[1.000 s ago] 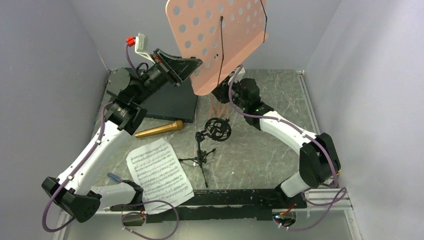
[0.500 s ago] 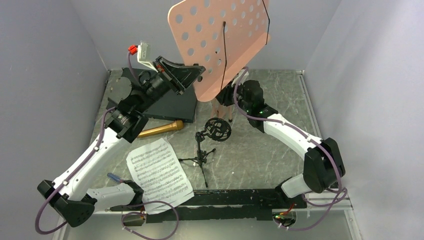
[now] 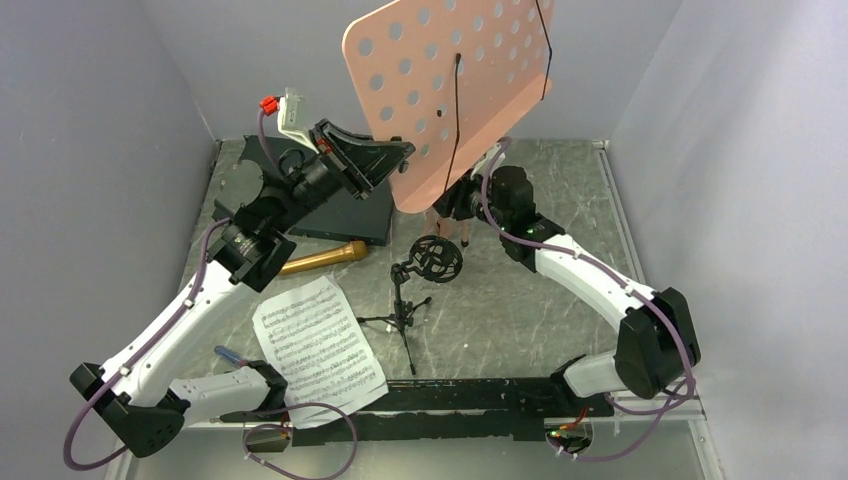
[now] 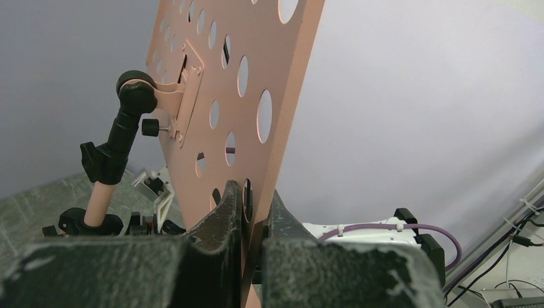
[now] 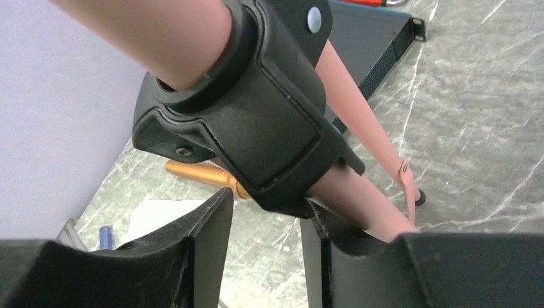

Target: Set up the instrument practice props

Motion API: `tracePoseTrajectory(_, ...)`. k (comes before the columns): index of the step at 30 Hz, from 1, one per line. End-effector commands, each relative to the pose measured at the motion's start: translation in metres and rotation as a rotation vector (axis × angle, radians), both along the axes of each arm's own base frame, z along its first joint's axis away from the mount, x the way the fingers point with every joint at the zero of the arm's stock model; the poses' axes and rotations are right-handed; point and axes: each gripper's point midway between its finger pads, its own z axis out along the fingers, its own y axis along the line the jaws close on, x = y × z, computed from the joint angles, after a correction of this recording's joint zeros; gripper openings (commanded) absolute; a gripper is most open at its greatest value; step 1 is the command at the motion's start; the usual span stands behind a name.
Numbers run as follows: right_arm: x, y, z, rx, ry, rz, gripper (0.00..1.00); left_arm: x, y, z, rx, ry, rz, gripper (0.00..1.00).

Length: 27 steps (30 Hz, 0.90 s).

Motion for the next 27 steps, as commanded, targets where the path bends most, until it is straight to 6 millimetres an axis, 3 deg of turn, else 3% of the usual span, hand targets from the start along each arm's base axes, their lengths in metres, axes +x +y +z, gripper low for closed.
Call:
tracePoseTrajectory(1, -0.013, 0.002, -0.003, 0.023, 0.061, 0.037, 0.49, -0.094, -0.015, 0.009, -0.018, 0.103, -0.424, 0.03)
tracePoseTrajectory(9, -0.036, -0.011, -0.025, -0.017, 0.139, 0.031, 0.69, -0.079, -0.016, 0.005, 0.003, 0.121, -0.346, 0.03)
tracePoseTrajectory(14, -0.051, -0.032, -0.035, -0.061, 0.152, -0.019, 0.80, -0.070, -0.020, 0.004, 0.007, 0.141, -0.321, 0.03)
tracePoseTrajectory(27, -0.077, -0.065, -0.040, -0.148, 0.167, -0.081, 0.90, -0.056, -0.025, -0.006, 0.026, 0.173, -0.272, 0.03)
